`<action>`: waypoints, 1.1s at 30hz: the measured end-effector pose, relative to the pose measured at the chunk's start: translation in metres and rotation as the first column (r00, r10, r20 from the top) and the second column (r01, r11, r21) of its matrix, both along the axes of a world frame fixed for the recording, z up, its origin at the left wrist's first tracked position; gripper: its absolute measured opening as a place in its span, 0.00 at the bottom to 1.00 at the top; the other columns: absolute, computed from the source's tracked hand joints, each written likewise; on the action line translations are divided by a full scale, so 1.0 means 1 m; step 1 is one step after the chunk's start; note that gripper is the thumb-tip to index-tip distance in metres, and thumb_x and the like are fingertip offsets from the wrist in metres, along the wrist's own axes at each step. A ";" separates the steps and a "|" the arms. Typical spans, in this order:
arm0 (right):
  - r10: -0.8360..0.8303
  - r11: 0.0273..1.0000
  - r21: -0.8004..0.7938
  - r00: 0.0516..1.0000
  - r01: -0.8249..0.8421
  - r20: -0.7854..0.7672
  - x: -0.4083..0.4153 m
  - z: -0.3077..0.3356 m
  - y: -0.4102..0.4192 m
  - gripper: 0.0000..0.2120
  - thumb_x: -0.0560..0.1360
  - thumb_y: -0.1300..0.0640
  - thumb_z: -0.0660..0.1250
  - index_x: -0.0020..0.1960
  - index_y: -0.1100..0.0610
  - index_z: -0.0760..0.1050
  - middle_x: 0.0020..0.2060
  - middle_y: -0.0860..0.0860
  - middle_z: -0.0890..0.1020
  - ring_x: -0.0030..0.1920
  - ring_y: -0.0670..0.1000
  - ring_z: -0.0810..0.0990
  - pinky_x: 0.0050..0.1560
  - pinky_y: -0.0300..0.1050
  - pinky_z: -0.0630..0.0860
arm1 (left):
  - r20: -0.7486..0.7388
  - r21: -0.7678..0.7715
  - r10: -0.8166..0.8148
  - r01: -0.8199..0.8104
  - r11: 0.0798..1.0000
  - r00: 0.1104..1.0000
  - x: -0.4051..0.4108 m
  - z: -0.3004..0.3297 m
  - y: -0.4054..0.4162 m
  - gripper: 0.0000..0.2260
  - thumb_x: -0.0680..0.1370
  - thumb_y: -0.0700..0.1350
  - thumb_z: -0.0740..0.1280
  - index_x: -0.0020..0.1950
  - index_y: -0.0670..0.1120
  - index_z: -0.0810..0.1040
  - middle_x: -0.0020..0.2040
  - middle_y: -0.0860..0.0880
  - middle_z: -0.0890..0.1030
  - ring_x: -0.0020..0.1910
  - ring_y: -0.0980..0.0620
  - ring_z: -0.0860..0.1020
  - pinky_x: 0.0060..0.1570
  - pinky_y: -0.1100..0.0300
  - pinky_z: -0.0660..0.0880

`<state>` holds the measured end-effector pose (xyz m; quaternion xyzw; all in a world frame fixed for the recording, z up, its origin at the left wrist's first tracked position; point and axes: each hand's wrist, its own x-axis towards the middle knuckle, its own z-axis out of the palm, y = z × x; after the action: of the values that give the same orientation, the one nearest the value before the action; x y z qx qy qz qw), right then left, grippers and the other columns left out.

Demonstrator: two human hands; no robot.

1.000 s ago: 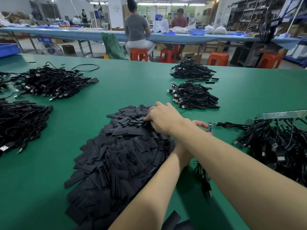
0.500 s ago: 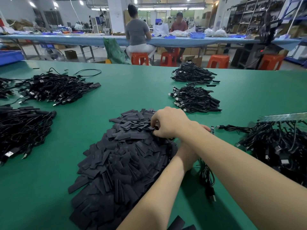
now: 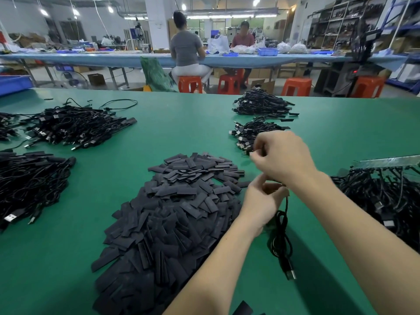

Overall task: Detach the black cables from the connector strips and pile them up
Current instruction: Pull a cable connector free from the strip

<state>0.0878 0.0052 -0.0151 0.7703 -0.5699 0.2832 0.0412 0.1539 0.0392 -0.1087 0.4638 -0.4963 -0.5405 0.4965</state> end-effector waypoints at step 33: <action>-0.196 0.851 0.090 -0.153 -0.518 0.968 -0.077 -0.060 0.049 0.14 0.69 0.57 0.74 0.54 0.55 0.81 0.50 0.52 0.87 0.45 0.48 0.86 0.43 0.36 0.81 | -0.089 0.144 -0.081 0.093 0.985 0.993 0.022 0.055 0.003 0.04 0.78 0.35 0.70 0.44 0.41 0.79 0.32 0.48 0.82 0.32 0.55 0.82 0.34 0.67 0.77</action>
<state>0.0112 0.0547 -0.0752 0.3399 -0.3410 0.6167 -0.6228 0.1759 0.0421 -0.0538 0.4544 -0.4536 -0.6156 0.4570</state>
